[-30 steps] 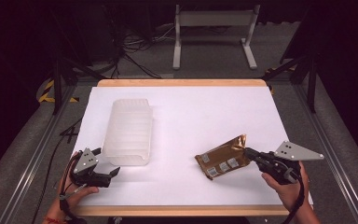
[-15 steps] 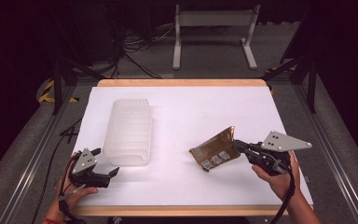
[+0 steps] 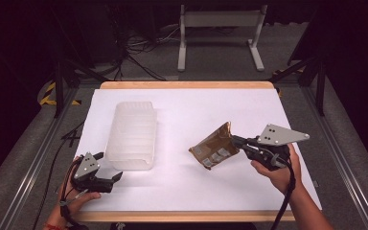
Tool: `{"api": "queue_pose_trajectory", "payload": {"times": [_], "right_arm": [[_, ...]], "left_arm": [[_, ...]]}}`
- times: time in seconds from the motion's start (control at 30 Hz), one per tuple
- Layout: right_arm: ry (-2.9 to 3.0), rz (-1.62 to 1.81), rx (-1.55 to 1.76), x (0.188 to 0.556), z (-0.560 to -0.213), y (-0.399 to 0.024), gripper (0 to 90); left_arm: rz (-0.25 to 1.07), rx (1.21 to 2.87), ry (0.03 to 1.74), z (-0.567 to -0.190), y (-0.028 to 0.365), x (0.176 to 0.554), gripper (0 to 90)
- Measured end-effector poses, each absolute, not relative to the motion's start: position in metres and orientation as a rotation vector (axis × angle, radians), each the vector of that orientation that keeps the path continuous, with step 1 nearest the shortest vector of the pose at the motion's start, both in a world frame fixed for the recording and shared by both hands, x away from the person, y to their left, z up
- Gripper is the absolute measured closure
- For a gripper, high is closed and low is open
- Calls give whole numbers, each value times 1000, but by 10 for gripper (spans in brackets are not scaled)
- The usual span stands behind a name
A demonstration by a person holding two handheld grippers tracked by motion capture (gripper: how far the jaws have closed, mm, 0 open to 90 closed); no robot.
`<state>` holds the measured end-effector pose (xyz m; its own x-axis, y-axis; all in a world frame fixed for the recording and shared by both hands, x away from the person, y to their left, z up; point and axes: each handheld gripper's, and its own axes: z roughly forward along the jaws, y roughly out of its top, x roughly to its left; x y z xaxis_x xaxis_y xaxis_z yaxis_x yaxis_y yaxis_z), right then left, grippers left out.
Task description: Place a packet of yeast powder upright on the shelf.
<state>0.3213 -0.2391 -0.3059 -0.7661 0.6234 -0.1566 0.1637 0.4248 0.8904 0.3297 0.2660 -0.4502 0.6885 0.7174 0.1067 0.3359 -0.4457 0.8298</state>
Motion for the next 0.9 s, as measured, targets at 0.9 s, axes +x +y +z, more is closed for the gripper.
{"api": "queue_pose_trajectory", "payload": {"times": [0.9], "right_arm": [[2243, 1373, 433, 367, -272, -165, 882]], "left_arm": [[575, 2057, 811, -451, 268, 328, 43]]}}
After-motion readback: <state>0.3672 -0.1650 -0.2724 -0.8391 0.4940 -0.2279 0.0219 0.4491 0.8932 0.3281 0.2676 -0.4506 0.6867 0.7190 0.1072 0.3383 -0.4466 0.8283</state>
